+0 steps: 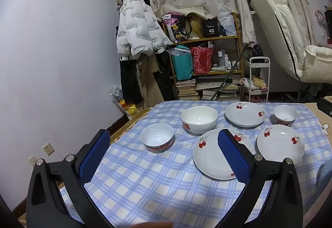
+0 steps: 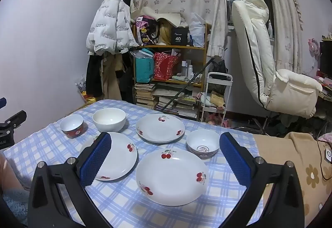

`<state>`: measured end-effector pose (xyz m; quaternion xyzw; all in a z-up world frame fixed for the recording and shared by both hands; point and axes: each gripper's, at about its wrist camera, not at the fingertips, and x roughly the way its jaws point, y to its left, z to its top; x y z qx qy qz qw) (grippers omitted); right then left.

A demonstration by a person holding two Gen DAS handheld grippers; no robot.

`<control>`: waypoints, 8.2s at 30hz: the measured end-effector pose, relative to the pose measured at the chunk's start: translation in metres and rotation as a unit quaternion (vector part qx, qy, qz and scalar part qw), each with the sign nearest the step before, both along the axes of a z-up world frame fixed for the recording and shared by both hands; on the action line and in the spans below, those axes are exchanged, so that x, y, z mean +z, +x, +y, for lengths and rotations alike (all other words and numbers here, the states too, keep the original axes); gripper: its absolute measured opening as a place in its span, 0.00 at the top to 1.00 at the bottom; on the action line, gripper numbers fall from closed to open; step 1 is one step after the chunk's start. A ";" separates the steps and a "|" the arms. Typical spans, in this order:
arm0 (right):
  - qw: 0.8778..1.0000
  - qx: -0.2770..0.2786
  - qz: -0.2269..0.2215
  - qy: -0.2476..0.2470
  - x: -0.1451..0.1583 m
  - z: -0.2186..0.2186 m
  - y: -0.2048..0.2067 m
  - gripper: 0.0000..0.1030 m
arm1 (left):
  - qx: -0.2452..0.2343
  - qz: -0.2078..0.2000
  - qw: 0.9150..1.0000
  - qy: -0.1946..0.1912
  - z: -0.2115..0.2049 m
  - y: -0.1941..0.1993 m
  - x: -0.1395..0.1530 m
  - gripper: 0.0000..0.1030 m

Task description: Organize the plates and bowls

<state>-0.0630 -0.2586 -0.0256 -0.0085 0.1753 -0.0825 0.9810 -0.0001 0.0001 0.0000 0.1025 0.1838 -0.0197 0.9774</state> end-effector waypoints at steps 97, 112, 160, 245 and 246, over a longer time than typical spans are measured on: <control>1.000 0.000 0.009 -0.001 0.000 0.001 0.001 0.00 | 0.006 -0.013 1.000 0.008 0.007 0.000 0.007 0.01; 1.000 -0.005 0.020 -0.005 -0.009 0.007 0.006 0.00 | 0.018 0.004 1.000 0.005 0.013 0.006 0.003 0.01; 0.977 0.039 0.210 0.021 -0.051 0.015 0.194 0.00 | 0.083 0.291 0.952 -0.045 0.017 0.177 -0.081 0.01; 0.931 0.092 0.349 0.055 -0.129 0.052 0.175 0.88 | -0.038 0.472 0.877 -0.085 -0.013 0.165 -0.158 0.82; 0.930 0.090 0.351 0.055 -0.130 0.051 0.174 0.88 | -0.039 0.474 0.876 -0.085 -0.013 0.165 -0.159 0.82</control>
